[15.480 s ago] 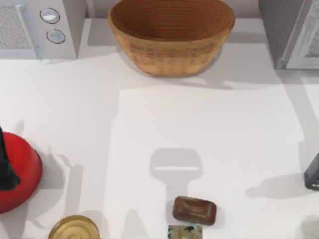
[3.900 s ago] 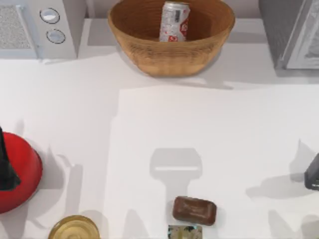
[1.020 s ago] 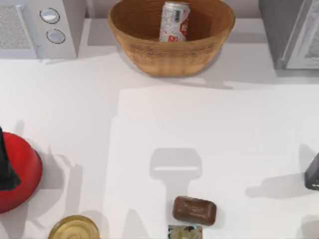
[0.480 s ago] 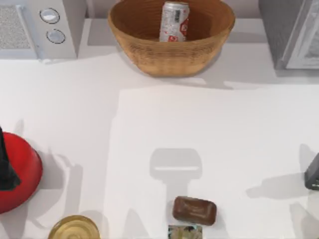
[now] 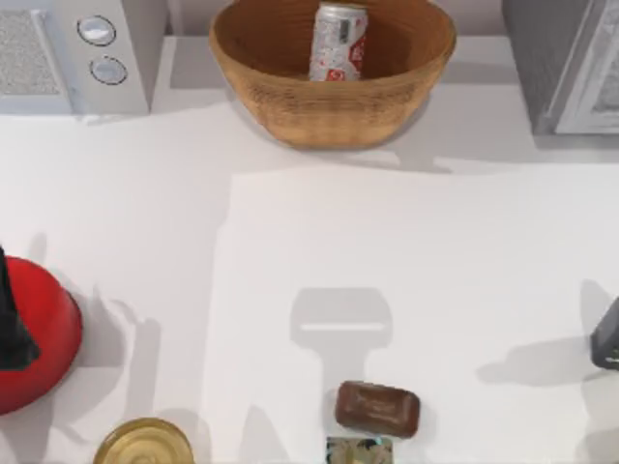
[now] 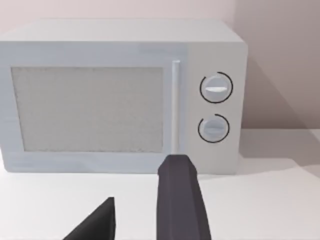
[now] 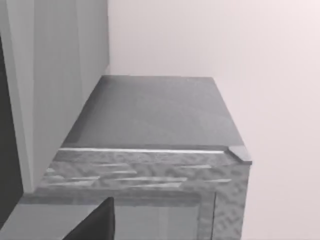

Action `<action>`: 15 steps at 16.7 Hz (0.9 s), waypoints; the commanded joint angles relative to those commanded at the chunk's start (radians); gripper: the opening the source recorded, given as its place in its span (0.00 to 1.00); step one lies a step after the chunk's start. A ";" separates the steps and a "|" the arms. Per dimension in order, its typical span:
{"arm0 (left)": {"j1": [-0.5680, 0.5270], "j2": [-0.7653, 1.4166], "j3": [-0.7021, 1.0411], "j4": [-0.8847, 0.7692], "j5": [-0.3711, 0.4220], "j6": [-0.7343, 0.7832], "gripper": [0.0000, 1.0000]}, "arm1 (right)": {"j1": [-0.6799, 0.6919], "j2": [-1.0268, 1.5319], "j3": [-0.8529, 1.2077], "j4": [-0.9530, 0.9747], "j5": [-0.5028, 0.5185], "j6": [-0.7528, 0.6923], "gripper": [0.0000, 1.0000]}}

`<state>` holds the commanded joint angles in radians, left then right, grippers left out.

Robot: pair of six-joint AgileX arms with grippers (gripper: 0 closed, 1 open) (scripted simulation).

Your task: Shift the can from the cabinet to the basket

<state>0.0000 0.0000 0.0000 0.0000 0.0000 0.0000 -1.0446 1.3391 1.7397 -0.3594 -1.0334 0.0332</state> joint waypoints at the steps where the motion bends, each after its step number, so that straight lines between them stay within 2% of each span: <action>1: 0.000 0.000 0.000 0.000 0.000 0.000 1.00 | 0.002 0.003 0.007 -0.013 0.001 -0.003 1.00; 7: 0.000 0.000 0.000 0.000 0.000 0.000 1.00 | 0.000 0.001 0.009 -0.016 0.002 -0.003 1.00; 9: 0.000 0.000 0.000 0.000 0.000 0.000 1.00 | 0.029 0.003 0.013 -0.018 0.031 -0.004 1.00; 12: 0.000 0.000 0.000 0.000 0.000 0.000 1.00 | 0.149 0.010 0.026 -0.027 0.151 -0.006 1.00; 15: 0.000 0.000 0.000 0.000 0.000 0.000 1.00 | 0.358 0.015 0.039 -0.039 0.359 -0.008 1.00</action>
<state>0.0000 0.0000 0.0000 0.0000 0.0000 0.0000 -0.6863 1.3543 1.7787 -0.3983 -0.6742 0.0250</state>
